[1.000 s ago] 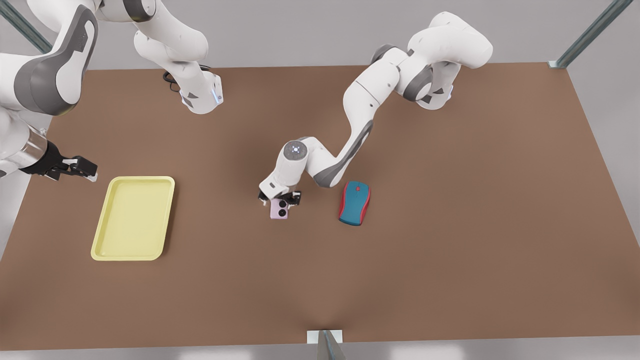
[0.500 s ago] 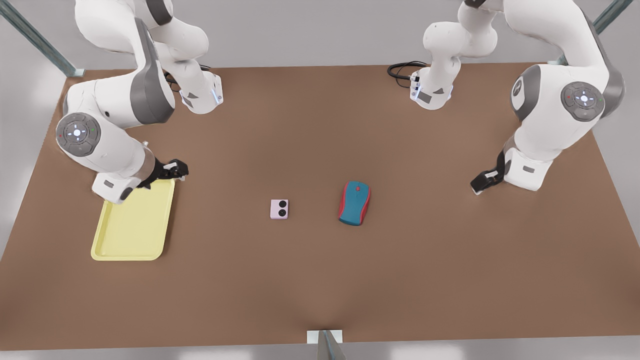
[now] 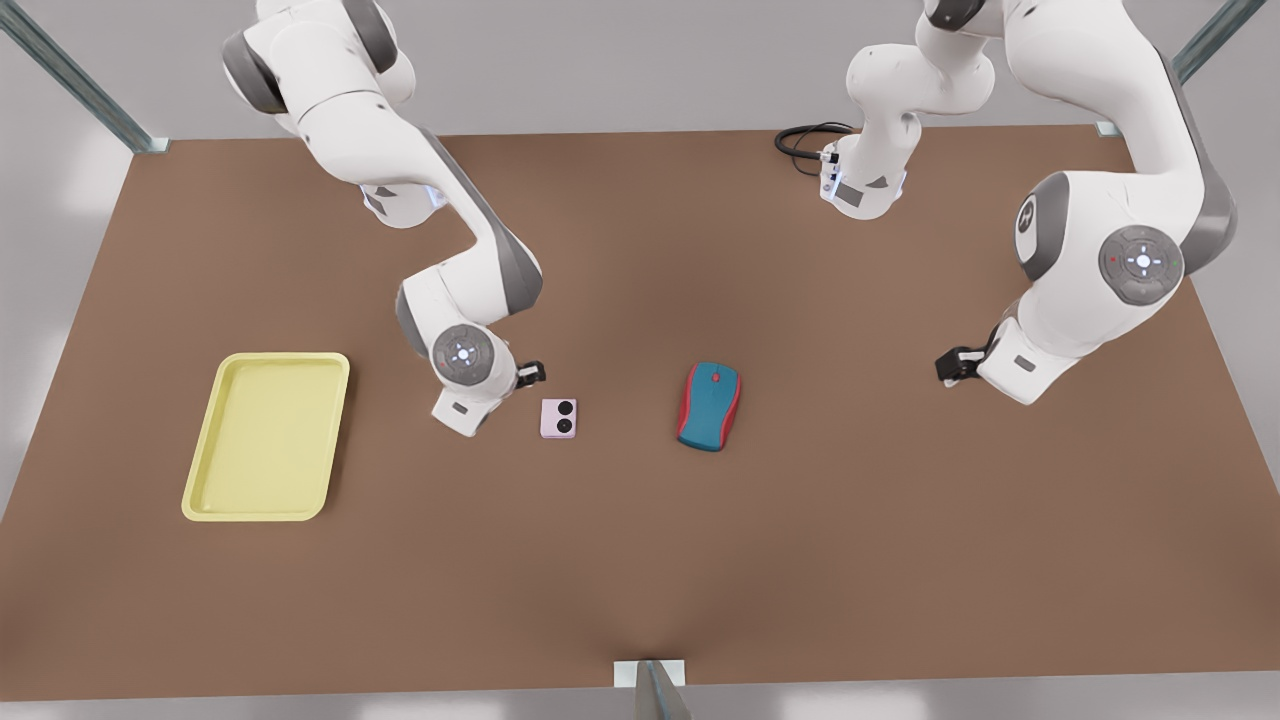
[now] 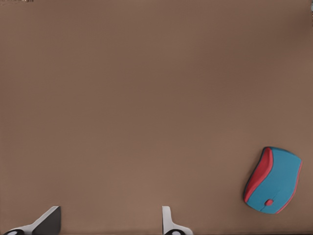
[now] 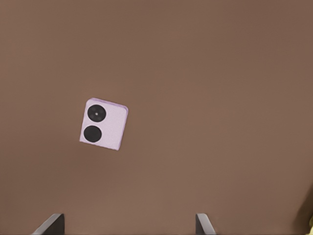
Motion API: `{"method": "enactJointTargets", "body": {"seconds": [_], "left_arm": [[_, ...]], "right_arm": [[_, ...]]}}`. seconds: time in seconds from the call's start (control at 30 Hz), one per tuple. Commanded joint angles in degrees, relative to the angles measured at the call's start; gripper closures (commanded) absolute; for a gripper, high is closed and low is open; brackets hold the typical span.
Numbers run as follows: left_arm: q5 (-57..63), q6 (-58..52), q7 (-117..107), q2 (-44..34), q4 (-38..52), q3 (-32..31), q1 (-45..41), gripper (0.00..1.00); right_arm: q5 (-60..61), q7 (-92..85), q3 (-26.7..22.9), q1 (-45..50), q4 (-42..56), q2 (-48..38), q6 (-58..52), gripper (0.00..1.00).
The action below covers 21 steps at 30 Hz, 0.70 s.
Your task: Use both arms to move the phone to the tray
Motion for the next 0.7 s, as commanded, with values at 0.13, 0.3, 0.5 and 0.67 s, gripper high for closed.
{"method": "enactJointTargets", "body": {"seconds": [0.13, 0.3, 0.5, 0.67], "left_arm": [[0.06, -0.54, 15.65, 0.61, 0.11, 0.02, 0.0, 0.0], [0.06, -0.63, 15.47, 0.88, 0.02, 0.02, 0.0, 0.0], [0.06, -0.63, 15.47, 0.97, 0.02, 0.02, 0.0, 0.0], [0.06, -0.63, 14.95, 1.4, 0.11, 0.02, 0.0, 0.0]], "right_arm": [[-0.15, 30.94, 0.07, 2.19, -3.66, 6.47, 23.75, 0.0], [0.73, 30.67, 1.21, 2.28, -9.03, 9.1, 35.53, 0.0], [0.56, 30.15, 3.14, 2.36, -8.5, 11.48, 37.29, 0.0], [0.29, 26.63, 3.23, 0.87, -9.11, 11.04, 36.59, 0.0]]}}
